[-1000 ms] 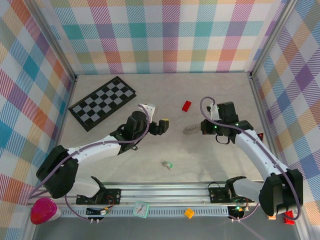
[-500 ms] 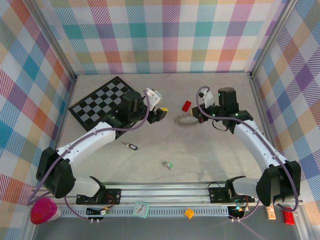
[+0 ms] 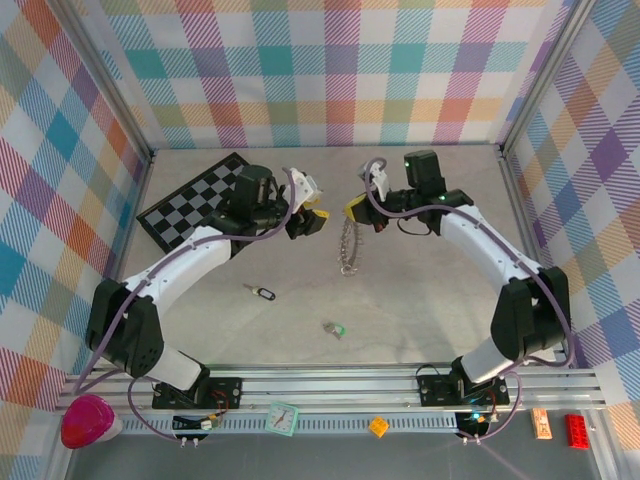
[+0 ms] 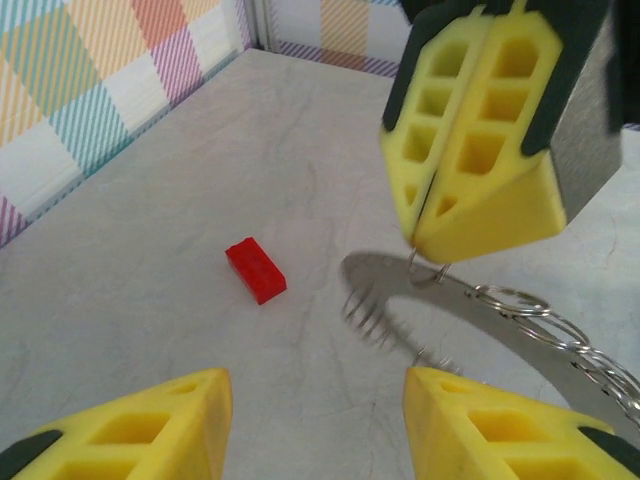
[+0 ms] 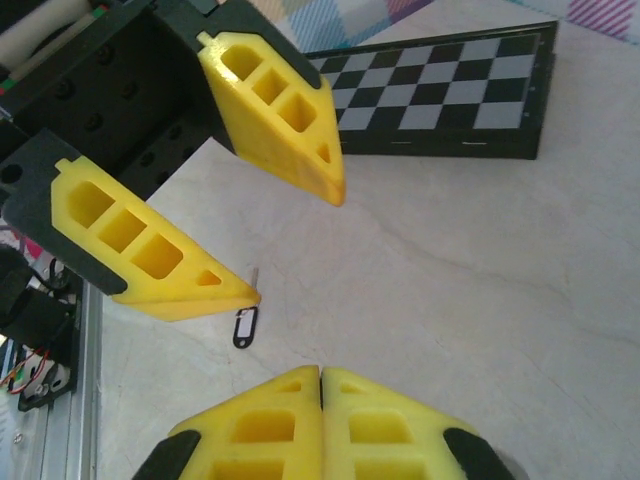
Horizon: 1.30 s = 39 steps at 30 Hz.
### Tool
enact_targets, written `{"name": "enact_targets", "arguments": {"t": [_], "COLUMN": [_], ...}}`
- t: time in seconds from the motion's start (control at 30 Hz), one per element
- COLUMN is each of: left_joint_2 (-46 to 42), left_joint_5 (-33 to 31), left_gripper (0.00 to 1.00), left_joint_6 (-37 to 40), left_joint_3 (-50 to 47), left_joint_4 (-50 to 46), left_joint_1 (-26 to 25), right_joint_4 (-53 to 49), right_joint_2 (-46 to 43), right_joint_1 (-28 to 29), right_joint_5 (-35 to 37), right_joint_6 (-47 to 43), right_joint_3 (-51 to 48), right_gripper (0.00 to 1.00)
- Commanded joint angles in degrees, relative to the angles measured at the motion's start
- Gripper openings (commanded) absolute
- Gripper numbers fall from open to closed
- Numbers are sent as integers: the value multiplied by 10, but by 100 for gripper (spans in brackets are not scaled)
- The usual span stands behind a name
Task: Put the keys on the keyring
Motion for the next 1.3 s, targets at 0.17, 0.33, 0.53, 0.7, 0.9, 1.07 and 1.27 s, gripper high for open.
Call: {"name": "enact_targets", "arguments": {"t": [0.17,0.33,0.53,0.7,0.9,1.07,1.27], "left_joint_2": [0,-4,-6,-4,-9,-10,-2], "left_joint_5": [106,137,197,221,228,237,248], "left_gripper": [41,36,27,26,26,25,14], "left_joint_6": [28,14,12,14,15,23,26], "left_joint_3": [-52,-92,-142,-160,-172,-171,-157], "left_joint_4": [34,88,186,212,214,199,181], "left_joint_1": [14,15,16,16,16,16,17], "right_joint_4": [15,17,11,-20,-52,-61,-50], "right_joint_2": [24,17,-4,-13,-9,-9,-9], "right_joint_1": [24,32,45,59,70,77,85], "right_joint_5": [-66,-86,-71,-44,-27,-14,-25], "right_joint_6": [-56,-85,-120,-156,-191,-208,-202], "right_joint_3": [27,7,-18,-27,-25,-24,-24], "right_gripper": [0,0,0,0,0,0,0]}}
